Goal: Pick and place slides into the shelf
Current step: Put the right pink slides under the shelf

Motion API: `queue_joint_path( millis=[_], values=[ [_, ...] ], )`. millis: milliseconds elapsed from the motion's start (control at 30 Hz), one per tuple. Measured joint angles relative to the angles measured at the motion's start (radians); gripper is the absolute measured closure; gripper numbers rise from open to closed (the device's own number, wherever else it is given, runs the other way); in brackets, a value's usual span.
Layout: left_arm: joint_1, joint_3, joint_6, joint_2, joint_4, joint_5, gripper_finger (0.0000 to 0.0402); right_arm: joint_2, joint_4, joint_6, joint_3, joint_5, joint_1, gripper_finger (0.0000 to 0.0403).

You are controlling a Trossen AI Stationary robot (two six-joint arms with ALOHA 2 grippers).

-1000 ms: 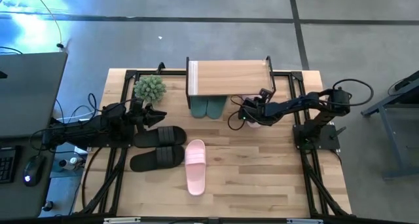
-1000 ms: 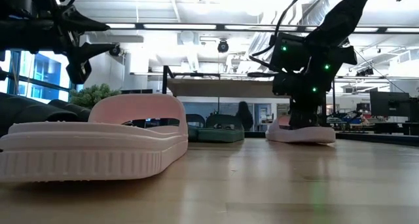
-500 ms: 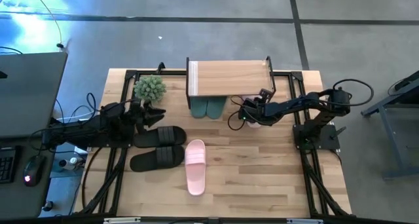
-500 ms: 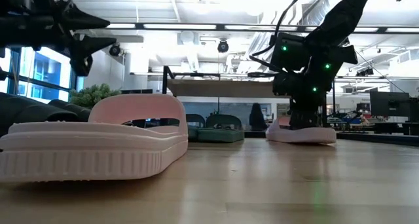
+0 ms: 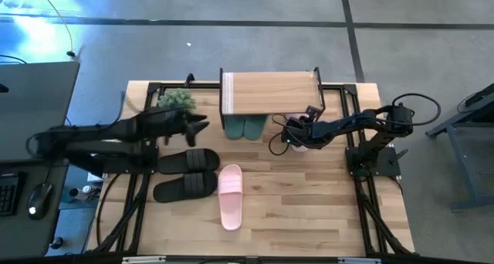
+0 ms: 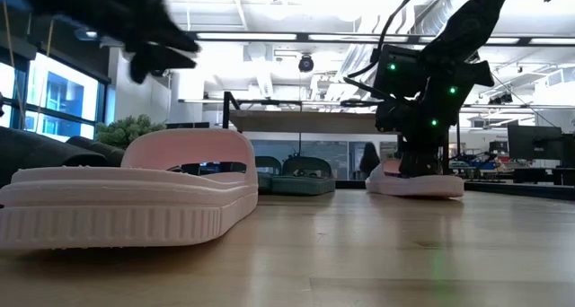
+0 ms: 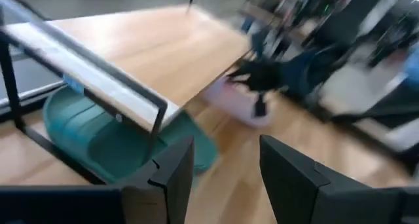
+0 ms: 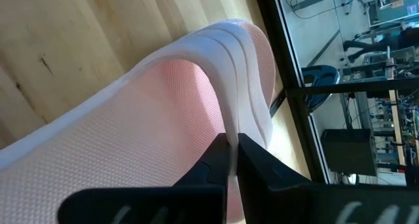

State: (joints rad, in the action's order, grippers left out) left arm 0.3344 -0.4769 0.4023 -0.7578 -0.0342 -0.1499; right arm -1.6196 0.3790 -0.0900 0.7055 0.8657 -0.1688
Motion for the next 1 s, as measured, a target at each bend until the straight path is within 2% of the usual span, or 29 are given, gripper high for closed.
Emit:
queue_joint_path(
  millis=[133,300,367,467,633,733,1000],
  values=[
    [0.000,-0.252,-0.105,-0.249,-0.213,-0.050,0.0243,0.000,0.000,-0.004,0.000,0.000,0.000,0.0403],
    [0.018,-0.554,-0.167,-0.469,-0.510,-0.258,0.0243,0.000,0.002,-0.005,0.000,-0.001,0.001,0.0403],
    [0.053,-0.647,-0.171,-0.520,-0.588,-0.257,0.0243,0.000,0.001,-0.006,0.000,-0.001,0.001,0.0403],
    [0.132,-0.758,-0.131,-0.582,-0.671,-0.199,0.0243,0.000,0.002,-0.009,0.000,-0.001,0.001,0.0403],
    [0.281,-0.877,-0.057,-0.669,-0.781,-0.045,0.0243,0.000,0.004,-0.019,0.000,-0.003,0.001,0.0403],
    [0.332,-0.896,-0.053,-0.720,-0.803,-0.006,0.0243,0.000,0.004,-0.021,0.000,-0.002,0.001,0.0403],
    [0.341,-0.897,-0.054,-0.823,-0.781,0.019,0.0243,0.000,0.005,-0.023,0.000,-0.003,0.001,0.0403]
  ],
)
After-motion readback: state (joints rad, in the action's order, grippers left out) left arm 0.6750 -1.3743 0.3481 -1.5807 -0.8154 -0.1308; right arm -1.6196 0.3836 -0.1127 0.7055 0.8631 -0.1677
